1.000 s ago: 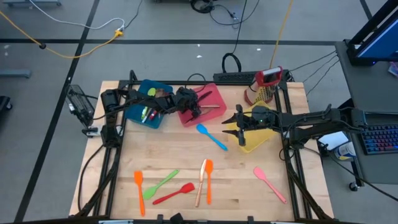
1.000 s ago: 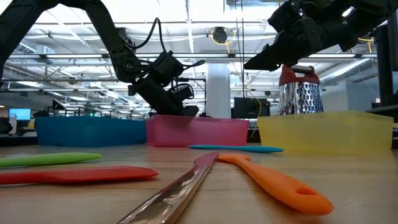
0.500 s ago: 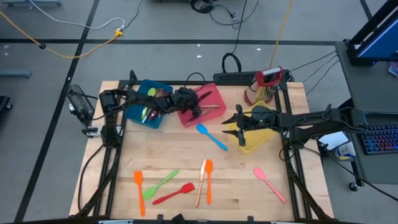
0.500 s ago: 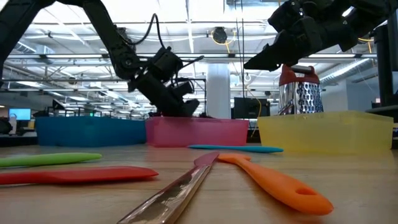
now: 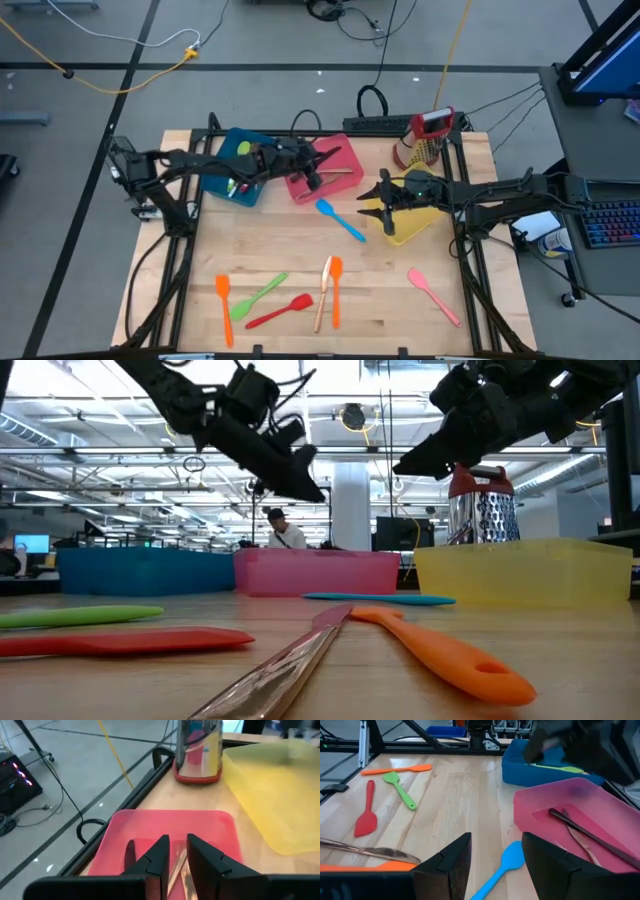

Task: Pick & Place Kitchen Items
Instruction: Put the gold knife into the pink bin

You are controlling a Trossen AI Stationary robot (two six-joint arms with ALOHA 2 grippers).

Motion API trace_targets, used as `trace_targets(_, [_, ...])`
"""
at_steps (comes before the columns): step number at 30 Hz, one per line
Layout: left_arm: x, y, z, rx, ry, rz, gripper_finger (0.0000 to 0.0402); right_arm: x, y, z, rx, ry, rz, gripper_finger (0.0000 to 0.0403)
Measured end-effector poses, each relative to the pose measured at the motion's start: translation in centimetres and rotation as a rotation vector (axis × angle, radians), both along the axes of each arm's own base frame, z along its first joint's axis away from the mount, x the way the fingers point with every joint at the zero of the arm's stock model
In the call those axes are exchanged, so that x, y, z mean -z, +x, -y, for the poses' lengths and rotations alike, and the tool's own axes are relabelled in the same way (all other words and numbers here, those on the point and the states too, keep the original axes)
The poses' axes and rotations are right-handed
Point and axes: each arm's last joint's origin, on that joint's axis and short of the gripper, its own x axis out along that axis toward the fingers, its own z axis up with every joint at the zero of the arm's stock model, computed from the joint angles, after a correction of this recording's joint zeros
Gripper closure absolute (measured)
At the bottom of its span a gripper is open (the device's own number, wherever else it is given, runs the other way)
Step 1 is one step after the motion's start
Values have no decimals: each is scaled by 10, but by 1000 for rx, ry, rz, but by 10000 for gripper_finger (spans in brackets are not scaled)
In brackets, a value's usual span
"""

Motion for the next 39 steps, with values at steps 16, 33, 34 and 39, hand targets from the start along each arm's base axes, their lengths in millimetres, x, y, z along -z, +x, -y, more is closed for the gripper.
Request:
trace_targets(16, [-34, -27, 28, 35, -55, -67, 330, 1, 0, 0, -6, -7, -7, 234])
trace_targets(33, [-29, -19, 83, 172, -130, -111, 330, 6, -2, 0, -19, -32, -60, 234])
trace_targets(34, [-29, -19, 88, 181, -138, -112, 330, 6, -2, 0, -20, -34, -59, 234])
trace_targets(39, [-28, -18, 112, 225, -193, -107, 330, 6, -2, 0, -27, -51, -59, 234])
